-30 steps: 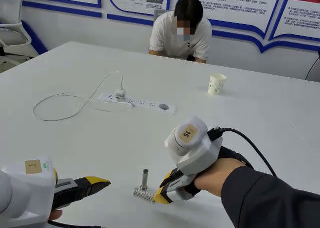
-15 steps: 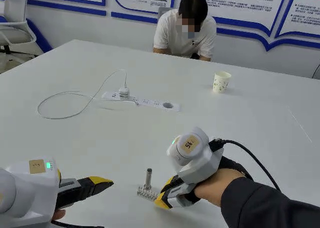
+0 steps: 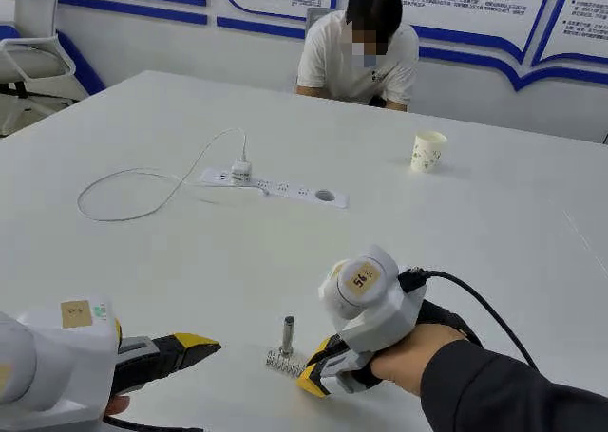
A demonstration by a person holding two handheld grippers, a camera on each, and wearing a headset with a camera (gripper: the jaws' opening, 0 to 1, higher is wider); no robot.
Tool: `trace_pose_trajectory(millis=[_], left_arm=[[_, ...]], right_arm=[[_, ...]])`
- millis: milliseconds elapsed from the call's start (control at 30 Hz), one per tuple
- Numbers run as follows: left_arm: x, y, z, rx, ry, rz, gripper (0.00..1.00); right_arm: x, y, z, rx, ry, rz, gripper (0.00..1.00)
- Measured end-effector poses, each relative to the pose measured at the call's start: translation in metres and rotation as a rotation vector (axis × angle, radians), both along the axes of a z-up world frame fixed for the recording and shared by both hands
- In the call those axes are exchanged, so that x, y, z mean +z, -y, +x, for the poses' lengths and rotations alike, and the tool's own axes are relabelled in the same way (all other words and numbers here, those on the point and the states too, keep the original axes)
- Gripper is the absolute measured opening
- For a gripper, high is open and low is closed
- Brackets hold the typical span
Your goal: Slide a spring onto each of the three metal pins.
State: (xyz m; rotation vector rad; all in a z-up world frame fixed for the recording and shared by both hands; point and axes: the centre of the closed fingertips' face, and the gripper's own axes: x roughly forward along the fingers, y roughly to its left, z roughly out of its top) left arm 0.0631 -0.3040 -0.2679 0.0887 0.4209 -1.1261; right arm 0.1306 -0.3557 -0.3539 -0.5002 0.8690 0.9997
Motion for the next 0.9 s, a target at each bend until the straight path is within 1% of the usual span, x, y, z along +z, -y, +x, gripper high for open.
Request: trace_pose_trajectory(millis=[200, 333, 533, 767, 900], left_arm=[[-0.001, 0.0, 0.0, -0.001, 0.0, 0.004, 0.73], [-0.001, 0.0, 0.0, 0.0, -0.001, 0.005, 0.73], [-0.001, 0.001, 0.0, -0.003, -0.002, 0.003, 0.73], [0.0, 0.002, -0.001, -0.005, 0.001, 0.0, 0.73], [0.001, 0.002, -0.001, -0.006, 0.003, -0.003, 0.73]], right_arm=[[0.0, -0.001, 0.001, -0.006, 0.003, 0.012, 0.12], [0.001, -0.001, 0.0, -0.001, 0.009, 0.005, 0.12], [0.012, -0.004, 0.0, 0.017, 0.035, 0.0, 0.12], [0.022, -0.004, 0.001, 0.022, 0.06, -0.009, 0.12], [0.026, -0.003, 0.0, 0.027, 0.062, -0.017, 0.12]])
